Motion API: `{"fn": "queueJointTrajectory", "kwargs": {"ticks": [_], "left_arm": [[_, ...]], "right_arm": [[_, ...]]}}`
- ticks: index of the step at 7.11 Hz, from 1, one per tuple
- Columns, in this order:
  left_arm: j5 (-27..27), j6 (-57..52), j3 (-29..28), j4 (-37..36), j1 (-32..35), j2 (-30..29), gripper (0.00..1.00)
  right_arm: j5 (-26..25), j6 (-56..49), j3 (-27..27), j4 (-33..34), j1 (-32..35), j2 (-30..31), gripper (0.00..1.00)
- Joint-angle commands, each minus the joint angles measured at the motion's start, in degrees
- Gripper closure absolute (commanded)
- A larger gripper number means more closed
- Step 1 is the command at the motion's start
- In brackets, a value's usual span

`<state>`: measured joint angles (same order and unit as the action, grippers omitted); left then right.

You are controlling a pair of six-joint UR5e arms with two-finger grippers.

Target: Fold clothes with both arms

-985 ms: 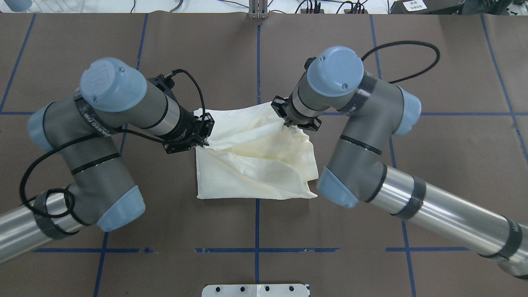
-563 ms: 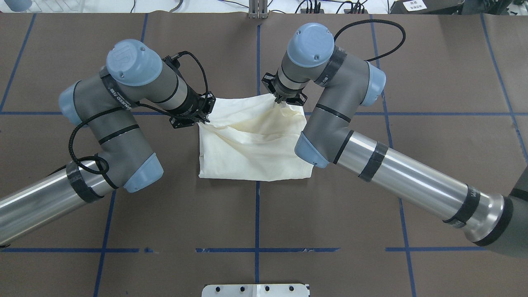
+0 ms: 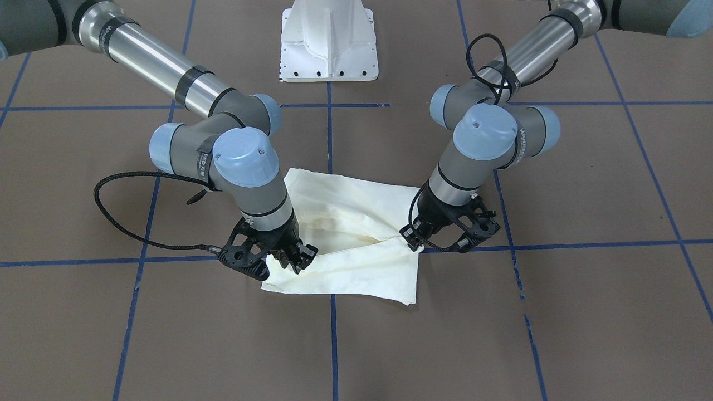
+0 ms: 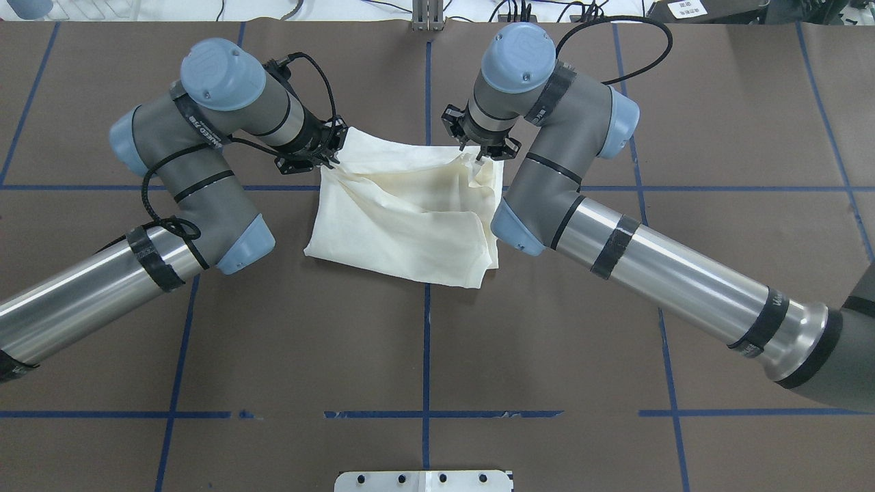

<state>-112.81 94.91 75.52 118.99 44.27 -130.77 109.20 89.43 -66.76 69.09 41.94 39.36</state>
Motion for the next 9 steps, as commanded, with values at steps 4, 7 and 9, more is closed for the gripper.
{"fn": "queueJointTrajectory", "kwargs": {"ticks": [4, 7, 9], "left_arm": [[-12.3, -3.9, -4.1, 2.0, 9.9, -3.0, 0.0], [-13.0, -7.5, 1.9, 1.9, 9.9, 1.0, 0.0], [-13.0, -7.5, 2.0, 1.9, 9.9, 1.3, 0.0]], "right_arm": [[5.1, -8.8, -0.7, 0.9, 2.5, -0.3, 0.0], [4.7, -12.9, -7.9, 9.2, -1.1, 2.0, 0.0], [4.0, -12.0, -7.5, 9.0, -5.5, 2.5, 0.0]]}}
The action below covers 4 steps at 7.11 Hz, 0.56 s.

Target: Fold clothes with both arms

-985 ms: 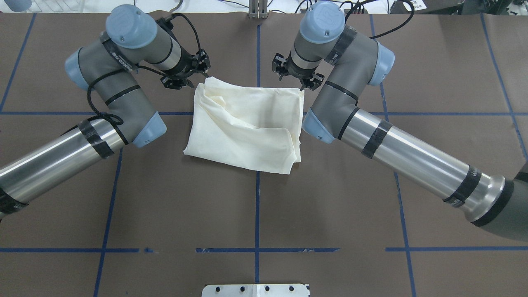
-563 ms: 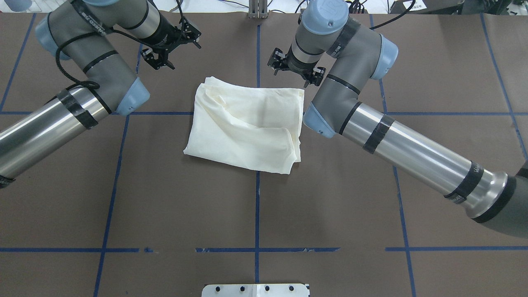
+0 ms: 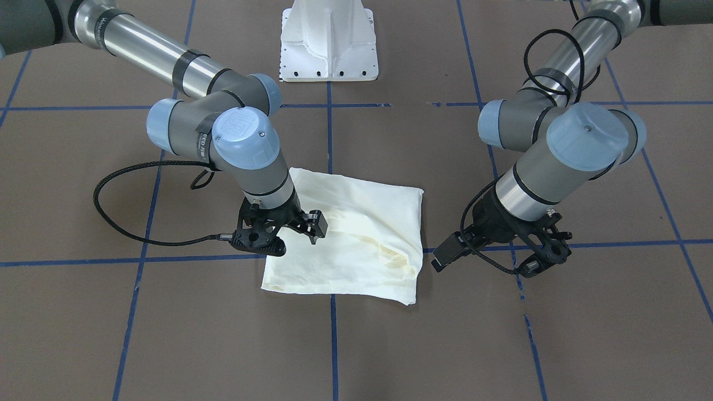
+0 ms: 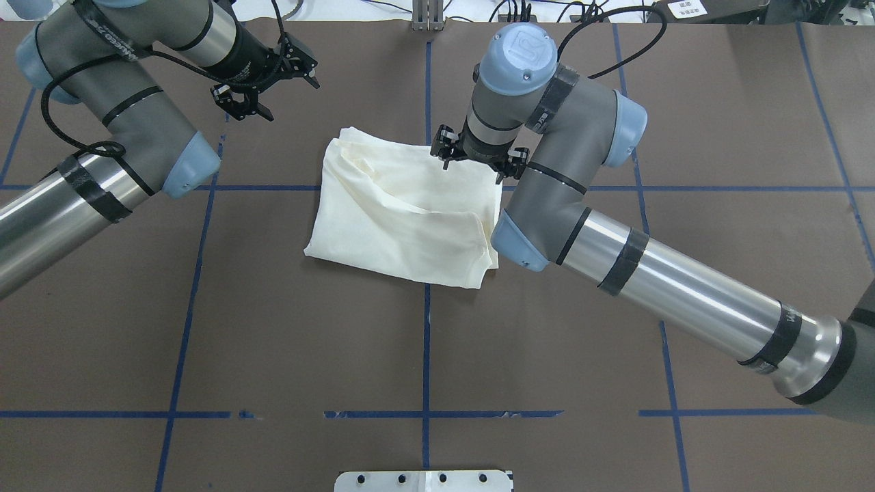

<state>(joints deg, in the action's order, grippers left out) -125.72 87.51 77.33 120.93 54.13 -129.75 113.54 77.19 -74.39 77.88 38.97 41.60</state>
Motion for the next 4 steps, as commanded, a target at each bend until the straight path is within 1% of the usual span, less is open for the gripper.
{"fn": "queueJointTrajectory", "kwargs": {"ticks": [1, 2, 3, 4], "left_arm": [[0.0, -0.1, 0.2, 0.1, 0.0, 0.3, 0.0], [0.0, -0.1, 0.2, 0.1, 0.0, 0.3, 0.0], [0.0, -0.1, 0.2, 0.2, 0.0, 0.3, 0.0], [0.0, -0.1, 0.2, 0.2, 0.0, 0.2, 0.0]], "right_arm": [[-0.2, 0.8, 0.2, -0.3, -3.0, 0.3, 0.03], [-0.2, 0.8, 0.2, -0.3, -3.1, 0.3, 0.13], [-0.1, 0.7, 0.2, -0.3, -3.1, 0.2, 0.38], [-0.1, 0.2, 0.3, -0.2, -3.1, 0.4, 0.57]]}}
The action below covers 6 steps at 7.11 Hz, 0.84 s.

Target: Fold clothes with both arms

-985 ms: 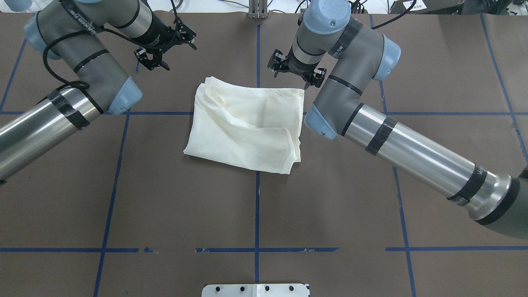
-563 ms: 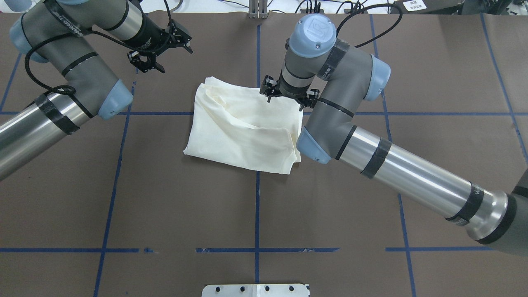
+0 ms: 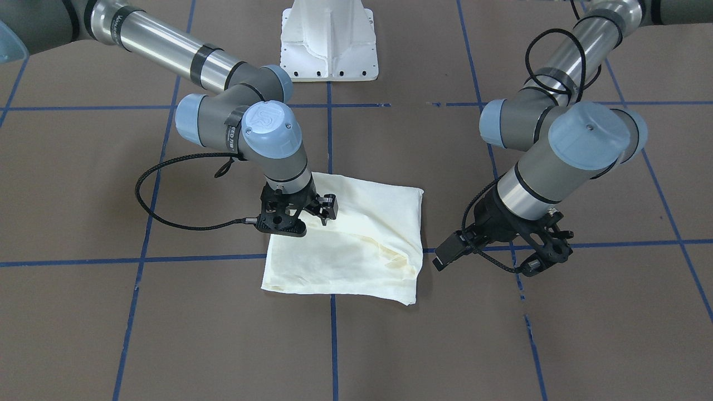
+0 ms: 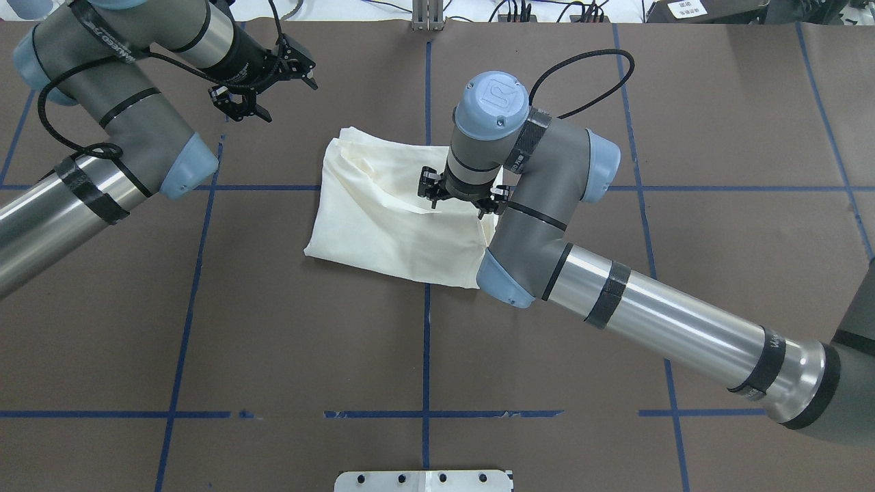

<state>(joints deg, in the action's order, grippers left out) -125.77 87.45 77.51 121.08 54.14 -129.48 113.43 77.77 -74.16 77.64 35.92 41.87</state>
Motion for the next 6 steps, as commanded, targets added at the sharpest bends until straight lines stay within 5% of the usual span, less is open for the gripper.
{"fn": "queueJointTrajectory", "kwargs": {"ticks": [1, 5, 6], "left_arm": [[0.1, 0.1, 0.0, 0.1, 0.0, 0.0, 0.0], [0.2, 0.0, 0.0, 0.1, 0.0, 0.1, 0.0], [0.3, 0.1, 0.0, 0.1, 0.0, 0.1, 0.0]], "right_arm": [[-0.1, -0.9, 0.9, 0.0, -0.1, 0.2, 0.58], [0.0, -1.1, 1.2, 0.1, -0.1, 0.1, 0.6], [0.0, -1.3, 1.2, 0.1, -0.1, 0.0, 0.96]]}}
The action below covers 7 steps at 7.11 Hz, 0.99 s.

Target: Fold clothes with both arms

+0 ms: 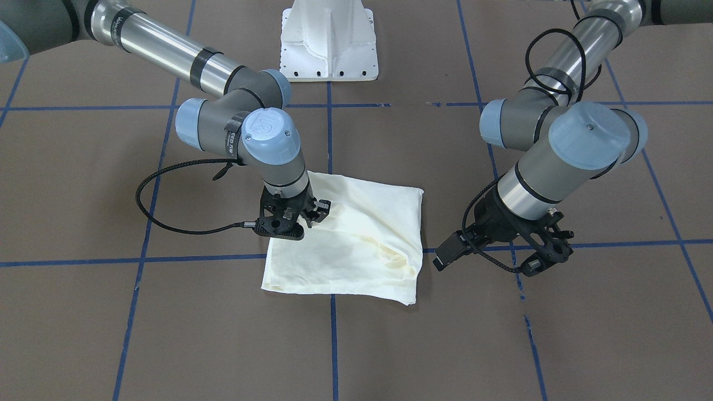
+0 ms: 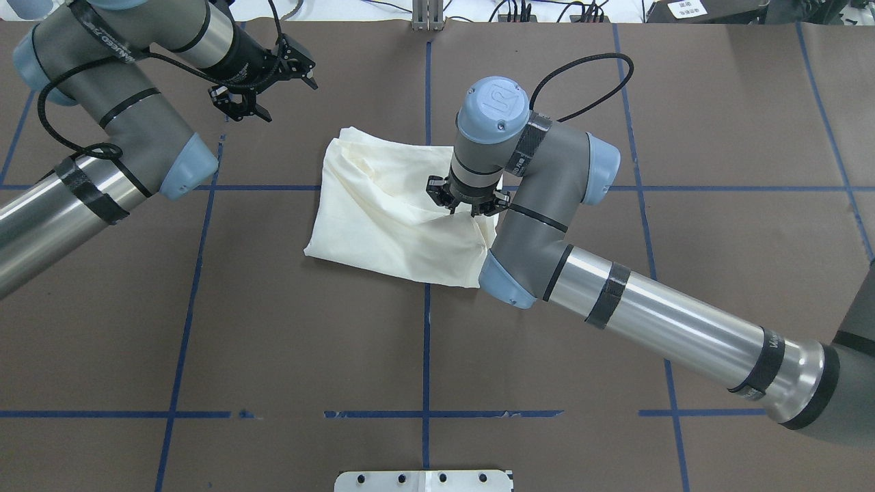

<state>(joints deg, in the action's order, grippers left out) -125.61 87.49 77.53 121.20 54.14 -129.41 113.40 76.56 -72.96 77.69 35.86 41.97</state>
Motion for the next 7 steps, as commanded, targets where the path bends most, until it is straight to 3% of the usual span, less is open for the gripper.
{"fn": "queueJointTrajectory", "kwargs": {"ticks": [1, 5, 7], "left_arm": [[0.1, 0.0, 0.0, 0.1, -0.1, 0.0, 0.0], [0.2, 0.4, 0.1, 0.1, -0.3, -0.1, 0.0], [0.1, 0.4, 0.1, 0.1, -0.3, -0.1, 0.0]], "right_arm": [[0.1, -0.1, 0.0, -0.1, 0.0, -0.1, 1.0], [0.4, 2.9, -1.4, -7.5, 4.8, 0.7, 1.0], [0.4, 3.7, -1.1, -7.7, 8.1, 2.3, 1.0]]}}
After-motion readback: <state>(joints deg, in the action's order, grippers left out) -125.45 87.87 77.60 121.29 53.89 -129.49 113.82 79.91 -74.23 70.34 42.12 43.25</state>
